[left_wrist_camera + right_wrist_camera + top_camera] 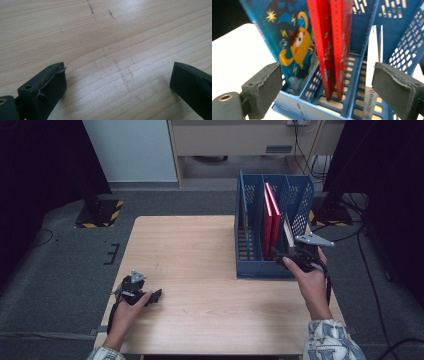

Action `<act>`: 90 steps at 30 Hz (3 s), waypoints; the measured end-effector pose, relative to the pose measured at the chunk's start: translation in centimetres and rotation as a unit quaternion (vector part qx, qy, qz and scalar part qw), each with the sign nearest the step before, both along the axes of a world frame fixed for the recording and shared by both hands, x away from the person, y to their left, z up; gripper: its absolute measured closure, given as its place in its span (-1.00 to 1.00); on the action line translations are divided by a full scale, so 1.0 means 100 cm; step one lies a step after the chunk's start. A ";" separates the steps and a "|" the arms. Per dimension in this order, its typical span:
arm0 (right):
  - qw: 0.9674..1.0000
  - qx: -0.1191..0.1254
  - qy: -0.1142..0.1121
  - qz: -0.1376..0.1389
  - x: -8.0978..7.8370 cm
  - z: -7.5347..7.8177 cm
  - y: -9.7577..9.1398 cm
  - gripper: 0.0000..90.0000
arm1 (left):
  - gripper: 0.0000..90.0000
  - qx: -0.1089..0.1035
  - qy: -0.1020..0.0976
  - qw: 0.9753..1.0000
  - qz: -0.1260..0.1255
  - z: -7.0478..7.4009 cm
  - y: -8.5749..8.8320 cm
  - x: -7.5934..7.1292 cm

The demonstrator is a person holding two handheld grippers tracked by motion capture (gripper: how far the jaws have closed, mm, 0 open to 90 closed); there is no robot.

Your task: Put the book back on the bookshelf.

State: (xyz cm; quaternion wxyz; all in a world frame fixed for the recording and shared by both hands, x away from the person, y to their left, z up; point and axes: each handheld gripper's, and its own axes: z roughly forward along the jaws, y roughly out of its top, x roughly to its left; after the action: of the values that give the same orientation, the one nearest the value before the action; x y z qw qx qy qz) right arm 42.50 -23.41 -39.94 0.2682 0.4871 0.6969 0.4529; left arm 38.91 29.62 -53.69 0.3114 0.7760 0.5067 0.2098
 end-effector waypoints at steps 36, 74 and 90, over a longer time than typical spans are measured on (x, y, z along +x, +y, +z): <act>0.994 -0.013 0.038 0.104 -0.051 -0.041 0.069 -0.79 | -1.00 -0.002 0.001 1.000 -0.004 0.000 -0.002 -0.001; 0.974 -0.070 0.104 0.188 -0.069 -0.114 0.138 -0.78 | -1.00 -0.002 0.001 1.000 -0.008 0.000 -0.004 -0.002; 0.971 -0.107 0.126 0.176 -0.052 -0.136 0.160 -0.78 | -1.00 -0.002 0.001 1.000 -0.009 0.000 -0.005 -0.001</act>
State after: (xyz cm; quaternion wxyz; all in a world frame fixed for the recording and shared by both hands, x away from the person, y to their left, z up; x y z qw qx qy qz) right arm 37.29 -7.45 -53.49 0.1453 0.3787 0.8440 0.3510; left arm 38.77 29.16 -53.70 0.3144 0.7802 0.5005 0.2046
